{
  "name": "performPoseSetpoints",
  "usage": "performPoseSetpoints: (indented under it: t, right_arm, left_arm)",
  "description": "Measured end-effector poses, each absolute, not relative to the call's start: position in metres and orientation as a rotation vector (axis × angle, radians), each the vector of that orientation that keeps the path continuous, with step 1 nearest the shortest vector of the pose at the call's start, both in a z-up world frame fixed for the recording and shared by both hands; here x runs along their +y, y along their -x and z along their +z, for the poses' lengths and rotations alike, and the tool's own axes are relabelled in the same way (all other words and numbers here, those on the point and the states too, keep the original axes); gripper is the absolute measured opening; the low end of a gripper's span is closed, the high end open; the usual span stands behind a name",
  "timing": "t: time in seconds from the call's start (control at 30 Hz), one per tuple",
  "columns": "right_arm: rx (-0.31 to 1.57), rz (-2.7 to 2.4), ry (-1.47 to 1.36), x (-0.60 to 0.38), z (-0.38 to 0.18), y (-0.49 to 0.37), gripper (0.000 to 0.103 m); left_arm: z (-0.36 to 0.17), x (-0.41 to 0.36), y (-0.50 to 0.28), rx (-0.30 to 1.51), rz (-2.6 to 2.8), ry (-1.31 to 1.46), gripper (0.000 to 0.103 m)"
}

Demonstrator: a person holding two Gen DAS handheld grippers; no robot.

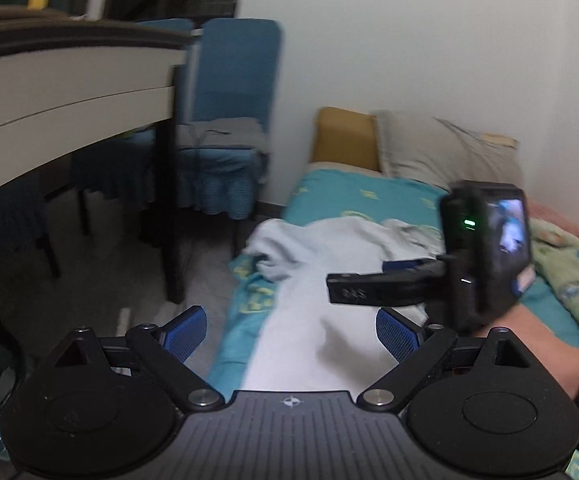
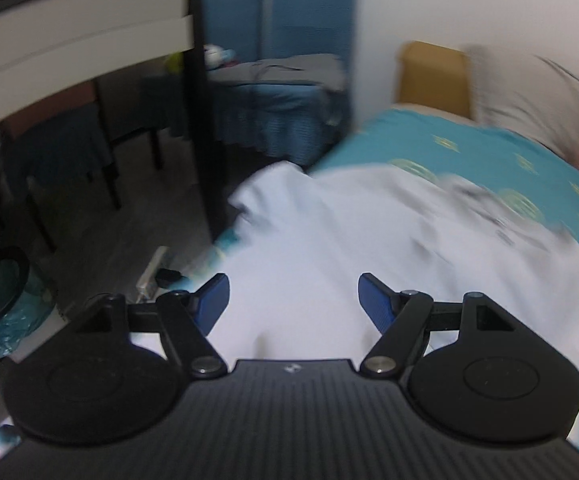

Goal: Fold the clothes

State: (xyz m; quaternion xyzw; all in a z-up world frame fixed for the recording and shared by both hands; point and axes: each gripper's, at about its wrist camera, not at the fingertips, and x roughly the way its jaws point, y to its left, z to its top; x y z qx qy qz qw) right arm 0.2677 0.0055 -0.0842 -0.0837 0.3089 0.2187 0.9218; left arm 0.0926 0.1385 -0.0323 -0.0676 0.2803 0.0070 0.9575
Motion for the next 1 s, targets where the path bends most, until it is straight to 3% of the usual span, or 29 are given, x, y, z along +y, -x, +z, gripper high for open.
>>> performPoseSetpoints:
  t: [0.23,0.33,0.4,0.43,0.53,1.0]
  right_arm:
    - [0.651,0.492,0.373,0.101,-0.132,-0.342,0.045]
    - [0.657,0.463,0.451,0.118,-0.154,-0.361,0.042]
    - [0.672,0.437,0.47,0.123,-0.165,-0.369,0.032]
    - [0.678,0.425,0.48,0.125,-0.169,-0.372,0.019]
    - [0.645,0.417,0.464,0.122,-0.168,-0.371,0.008]
    - [0.345,0.166,0.017,-0.025,-0.079,-0.307,0.005]
  left_arm:
    - [-0.056,0.15,-0.113,0.604,0.072,0.21,0.093]
    - [-0.066,0.155,-0.122,0.618,0.096,0.241,0.093]
    - [-0.071,0.158,-0.125,0.619,0.107,0.264,0.092]
    - [-0.072,0.159,-0.126,0.615,0.111,0.276,0.092]
    - [-0.077,0.162,-0.128,0.604,0.121,0.313,0.091]
    - [-0.064,0.164,-0.112,0.466,0.216,0.304,0.09]
